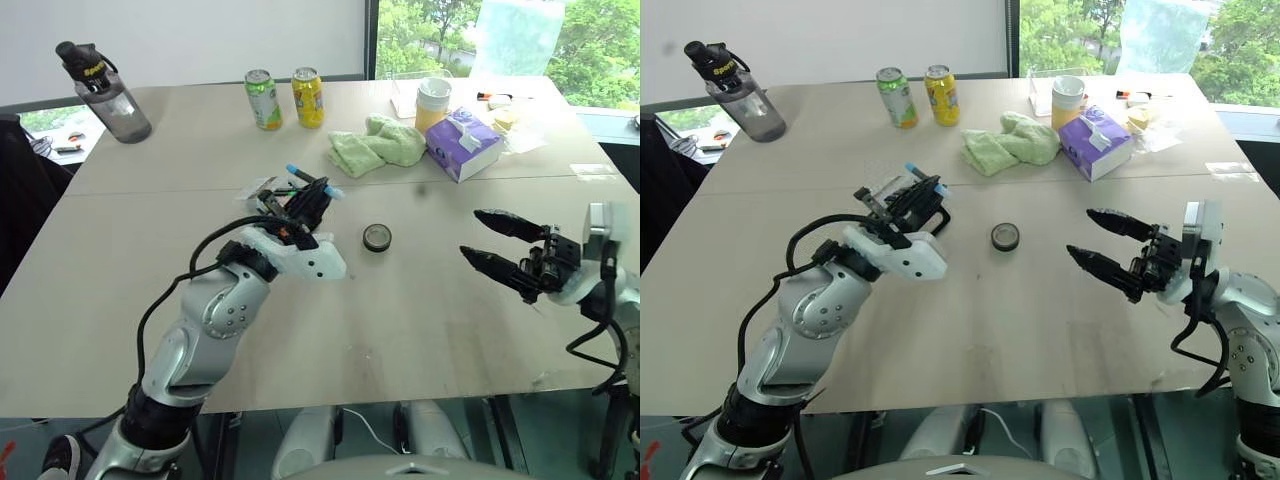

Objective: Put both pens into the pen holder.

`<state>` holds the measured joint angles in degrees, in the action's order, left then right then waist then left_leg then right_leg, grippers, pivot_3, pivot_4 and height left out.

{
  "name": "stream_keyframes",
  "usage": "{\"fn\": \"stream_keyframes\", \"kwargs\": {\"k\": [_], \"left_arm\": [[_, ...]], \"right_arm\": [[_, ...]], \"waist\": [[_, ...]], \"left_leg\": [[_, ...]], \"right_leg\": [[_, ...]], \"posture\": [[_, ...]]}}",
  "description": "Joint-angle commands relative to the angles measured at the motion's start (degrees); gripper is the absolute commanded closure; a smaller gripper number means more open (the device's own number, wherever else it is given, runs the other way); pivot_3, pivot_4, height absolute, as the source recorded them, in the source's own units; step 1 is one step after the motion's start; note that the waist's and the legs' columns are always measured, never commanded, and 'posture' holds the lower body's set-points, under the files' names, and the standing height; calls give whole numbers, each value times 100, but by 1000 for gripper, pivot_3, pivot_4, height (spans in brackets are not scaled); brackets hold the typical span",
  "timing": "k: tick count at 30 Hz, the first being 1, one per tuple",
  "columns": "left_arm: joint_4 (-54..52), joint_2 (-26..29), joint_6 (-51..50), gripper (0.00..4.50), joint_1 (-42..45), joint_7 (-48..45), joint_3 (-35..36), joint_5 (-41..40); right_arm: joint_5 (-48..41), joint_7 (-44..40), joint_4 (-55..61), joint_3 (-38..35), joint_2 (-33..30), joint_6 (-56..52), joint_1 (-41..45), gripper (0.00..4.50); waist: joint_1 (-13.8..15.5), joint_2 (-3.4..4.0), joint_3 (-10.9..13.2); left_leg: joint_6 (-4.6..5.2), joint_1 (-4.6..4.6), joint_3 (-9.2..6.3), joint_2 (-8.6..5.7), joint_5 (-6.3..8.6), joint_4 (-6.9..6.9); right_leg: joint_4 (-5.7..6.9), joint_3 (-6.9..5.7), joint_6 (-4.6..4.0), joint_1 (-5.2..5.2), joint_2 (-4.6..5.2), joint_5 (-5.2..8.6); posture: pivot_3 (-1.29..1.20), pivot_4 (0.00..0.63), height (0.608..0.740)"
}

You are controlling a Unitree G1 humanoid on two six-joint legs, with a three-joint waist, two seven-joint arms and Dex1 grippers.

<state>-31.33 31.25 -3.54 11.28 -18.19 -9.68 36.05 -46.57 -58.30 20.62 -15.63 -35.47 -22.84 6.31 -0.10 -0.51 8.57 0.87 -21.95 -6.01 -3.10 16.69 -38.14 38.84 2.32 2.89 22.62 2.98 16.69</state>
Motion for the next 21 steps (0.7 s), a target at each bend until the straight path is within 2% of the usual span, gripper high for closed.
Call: {"fn": "stream_keyframes", "kwargs": {"k": [1,8,21], "left_arm": [[-147,-146,-191,4500,8,-32,196,38],[-1,-505,-315,4500,58,-146,107,-155],[511,-548,-249,4500,195,-338,71,-296]], "right_arm": [[-76,109,287,40,-62,-66,149,750],[-127,239,374,32,-90,-181,197,750],[6,86,318,-7,-43,116,-176,750]], "waist": [[8,0,0],[84,-1,0],[89,-1,0]], "left_leg": [[0,-1,-1,0,0,0],[0,-2,-1,-1,0,-4],[0,-1,-1,-1,0,-5]], "right_leg": [[-1,-1,0,0,0,0],[0,-1,0,0,1,0],[1,-1,0,-1,1,0]], "posture": [[0,150,740],[0,150,740],[0,150,740]]}}
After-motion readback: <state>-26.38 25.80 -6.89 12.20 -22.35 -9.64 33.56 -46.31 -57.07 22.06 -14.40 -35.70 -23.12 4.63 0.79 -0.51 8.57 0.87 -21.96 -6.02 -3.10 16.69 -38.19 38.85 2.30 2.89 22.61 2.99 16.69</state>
